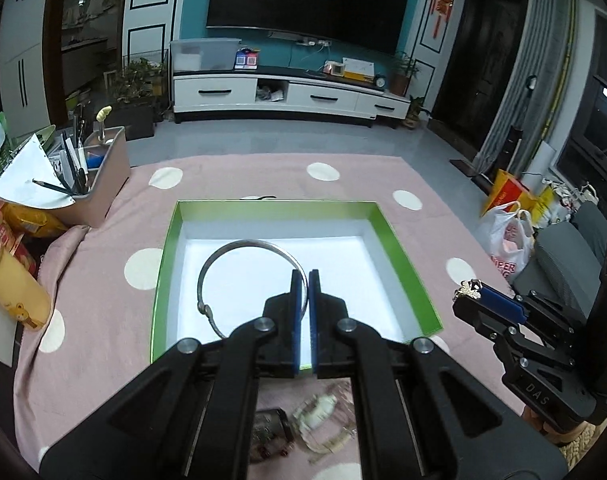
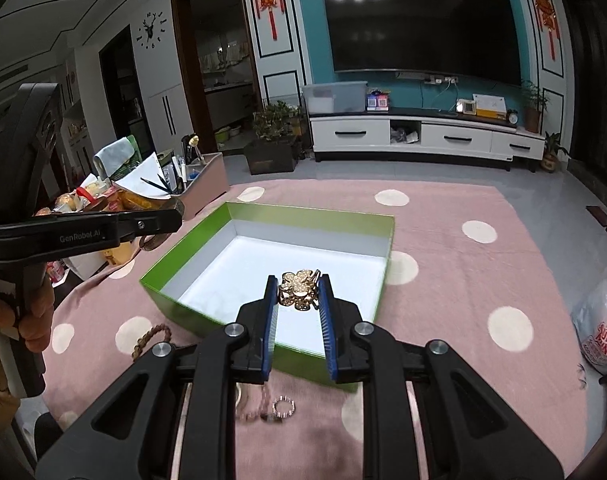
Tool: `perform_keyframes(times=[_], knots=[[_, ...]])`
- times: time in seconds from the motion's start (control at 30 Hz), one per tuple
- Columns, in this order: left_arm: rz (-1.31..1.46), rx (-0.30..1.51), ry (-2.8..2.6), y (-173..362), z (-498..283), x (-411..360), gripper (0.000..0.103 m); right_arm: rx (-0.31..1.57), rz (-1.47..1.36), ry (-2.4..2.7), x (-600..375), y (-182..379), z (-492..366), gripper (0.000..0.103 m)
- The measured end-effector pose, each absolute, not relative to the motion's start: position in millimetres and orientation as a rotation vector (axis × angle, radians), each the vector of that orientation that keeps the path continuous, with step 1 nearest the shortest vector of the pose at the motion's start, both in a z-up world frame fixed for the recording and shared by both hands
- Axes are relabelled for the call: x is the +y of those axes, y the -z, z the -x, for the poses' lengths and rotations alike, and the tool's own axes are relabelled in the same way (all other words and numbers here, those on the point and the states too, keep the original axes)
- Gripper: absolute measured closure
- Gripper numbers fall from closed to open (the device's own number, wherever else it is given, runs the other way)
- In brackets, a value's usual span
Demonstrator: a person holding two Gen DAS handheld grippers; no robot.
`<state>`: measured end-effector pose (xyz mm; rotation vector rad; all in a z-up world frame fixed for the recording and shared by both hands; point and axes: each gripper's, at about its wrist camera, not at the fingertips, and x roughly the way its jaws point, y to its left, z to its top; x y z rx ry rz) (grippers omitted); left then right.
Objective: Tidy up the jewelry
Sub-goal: 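Carry the gold charm over the green box with the right gripper while the left carries the bangle there, then open the left gripper to drop the silver bangle into the box while the right releases the charm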
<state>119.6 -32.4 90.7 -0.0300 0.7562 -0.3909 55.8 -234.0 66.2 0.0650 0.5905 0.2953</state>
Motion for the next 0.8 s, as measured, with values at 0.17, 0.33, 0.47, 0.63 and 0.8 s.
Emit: perform_keyframes(times=[0.17, 0.33, 0.47, 0.63, 0.8], knots=[[0.024, 0.806, 0.370, -71.5, -146.8, -34.5, 0.101, 0.640, -0.059, -0.309, -226.6, -55.6, -88.3, 0.083], [0.039, 0.883, 0.351, -43.7, -174.0, -34.0, 0.100, 0.701, -0.053, -0.316, -219.3, -39.0, -114.5, 0.083], [0.040, 0.927, 0.335, -23.9, -186.9, -34.3, 0.100, 0.733, -0.045, -0.317, -212.1, -28.4, -127.5, 0.083], [0.047, 0.966, 0.321, -7.5, -195.7, -31.7, 0.099, 0.761, -0.036, -0.314, -208.7, -18.3, -138.5, 0.083], [0.059, 0.986, 0.307, -2.4, -198.6, -28.6, 0.092, 0.777, -0.039, -0.295, -210.3, -14.2, -142.8, 0.055]])
